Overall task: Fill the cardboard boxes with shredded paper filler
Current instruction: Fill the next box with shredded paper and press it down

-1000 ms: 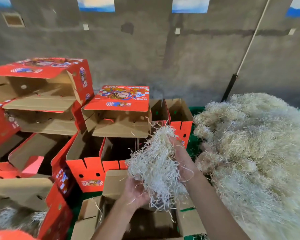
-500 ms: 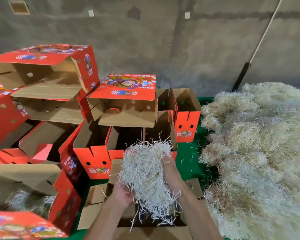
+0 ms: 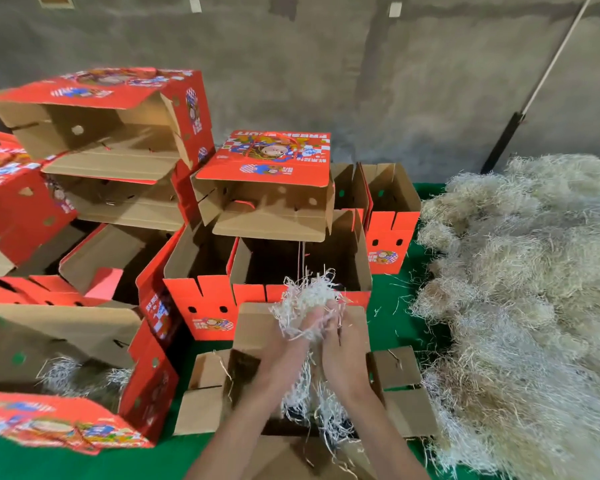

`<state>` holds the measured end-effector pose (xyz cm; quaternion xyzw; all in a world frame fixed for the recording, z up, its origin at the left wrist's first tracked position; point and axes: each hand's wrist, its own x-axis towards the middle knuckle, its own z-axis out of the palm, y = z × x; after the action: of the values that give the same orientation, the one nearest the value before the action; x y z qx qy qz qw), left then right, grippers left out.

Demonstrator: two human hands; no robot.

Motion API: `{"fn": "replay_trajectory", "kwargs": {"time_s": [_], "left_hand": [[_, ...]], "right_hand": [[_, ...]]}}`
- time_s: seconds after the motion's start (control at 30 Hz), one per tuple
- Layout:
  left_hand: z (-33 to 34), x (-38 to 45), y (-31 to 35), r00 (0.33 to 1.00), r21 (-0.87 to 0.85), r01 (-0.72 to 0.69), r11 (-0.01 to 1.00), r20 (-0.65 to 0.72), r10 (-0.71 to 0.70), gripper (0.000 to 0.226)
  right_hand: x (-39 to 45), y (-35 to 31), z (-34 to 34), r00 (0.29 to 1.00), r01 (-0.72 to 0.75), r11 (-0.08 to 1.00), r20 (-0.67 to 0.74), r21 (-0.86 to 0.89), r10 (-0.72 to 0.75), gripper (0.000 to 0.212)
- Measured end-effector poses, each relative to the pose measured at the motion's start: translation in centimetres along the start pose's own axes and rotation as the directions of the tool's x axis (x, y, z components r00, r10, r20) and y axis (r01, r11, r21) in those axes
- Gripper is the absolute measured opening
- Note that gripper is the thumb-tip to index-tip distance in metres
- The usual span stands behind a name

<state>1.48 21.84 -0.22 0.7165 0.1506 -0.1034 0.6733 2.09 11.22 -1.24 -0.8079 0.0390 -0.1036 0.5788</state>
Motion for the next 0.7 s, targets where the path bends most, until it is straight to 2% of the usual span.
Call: {"fn": "replay_trajectory", "kwargs": {"time_s": [0.07, 0.1, 0.13, 0.17, 0.2, 0.27, 0.37, 0.43, 0.53, 0.57, 0.6, 0.63, 0.67, 0.7], "left_hand": [[0.9, -0.4, -0.4, 0.992, -0.011, -0.114, 0.993, -0.055, 0.113, 0.056], [0.8, -0.5, -0.3, 0.991, -0.022, -0.105, 0.994, -0.088, 0.102, 0.048], [0.3, -0.3, -0.3, 0.992, -0.049, -0.056, 0.997, -0.112, 0.05, 0.048], [-0.4, -0.2, 0.0, 0.99, -0.088, 0.022, 0.996, -0.135, -0.034, 0.058], [-1.3, 0.5, -0.1, 0.982, -0.128, 0.063, 0.99, -0.167, -0.084, 0.054], [-3.7, 2.1, 0.1, 0.952, -0.18, 0.089, 0.98, -0.273, -0.137, 0.039], [-6.1, 2.7, 1.0, 0.924, -0.248, 0.079, 0.966, -0.345, -0.164, 0.041], [-6.4, 2.4, 0.7, 0.936, -0.265, 0.112, 0.958, -0.294, -0.191, 0.037], [-5.6, 0.9, 0.2, 0.972, -0.473, 0.186, 0.861, -0.041, -0.233, 0.051], [-5.0, 0.6, 0.3, 0.975, -0.498, 0.211, 0.841, 0.042, -0.219, 0.055], [-4.2, 0.5, 0.0, 0.977, -0.44, 0.214, 0.872, 0.084, -0.198, 0.052], [-3.2, 0.5, -0.3, 0.984, -0.34, 0.179, 0.923, 0.077, -0.163, 0.045], [-2.1, 0.4, -0.5, 0.99, -0.235, 0.14, 0.962, 0.008, -0.142, 0.042], [-1.7, 0.4, -1.0, 0.988, -0.212, 0.126, 0.969, -0.062, -0.142, 0.043]], "right_hand": [[0.1, 0.1, 0.6, 1.0, 0.0, 0.999, -0.024, 0.035, 0.001, 0.024], [0.3, 0.1, 0.4, 0.999, -0.023, 0.996, -0.047, 0.085, 0.027, 0.023], [0.5, 0.2, 0.1, 0.996, -0.065, 0.989, -0.049, 0.134, 0.072, 0.026], [0.7, 0.3, -0.3, 0.992, -0.119, 0.977, -0.029, 0.175, 0.126, 0.031], [1.0, 0.4, -0.9, 0.983, -0.178, 0.962, -0.004, 0.205, 0.183, 0.034], [1.5, 0.4, -2.3, 0.963, -0.266, 0.925, 0.025, 0.271, 0.27, 0.04], [1.9, 0.3, -3.9, 0.957, -0.277, 0.926, -0.017, 0.257, 0.291, 0.051], [1.9, 0.2, -4.1, 0.965, -0.25, 0.937, -0.023, 0.243, 0.263, 0.054], [1.6, 0.1, -3.0, 0.951, -0.306, 0.909, 0.052, 0.284, 0.304, 0.065], [1.3, -0.1, -2.3, 0.946, -0.325, 0.906, 0.088, 0.271, 0.313, 0.065], [1.0, -0.4, -1.6, 0.944, -0.328, 0.913, 0.105, 0.244, 0.312, 0.067], [0.5, -0.5, -0.7, 0.945, -0.325, 0.924, 0.098, 0.204, 0.311, 0.072], [0.2, -0.6, -0.1, 0.948, -0.318, 0.929, 0.058, 0.187, 0.313, 0.075], [-0.1, -0.7, 0.1, 0.951, -0.306, 0.93, 0.014, 0.203, 0.309, 0.076]]}}
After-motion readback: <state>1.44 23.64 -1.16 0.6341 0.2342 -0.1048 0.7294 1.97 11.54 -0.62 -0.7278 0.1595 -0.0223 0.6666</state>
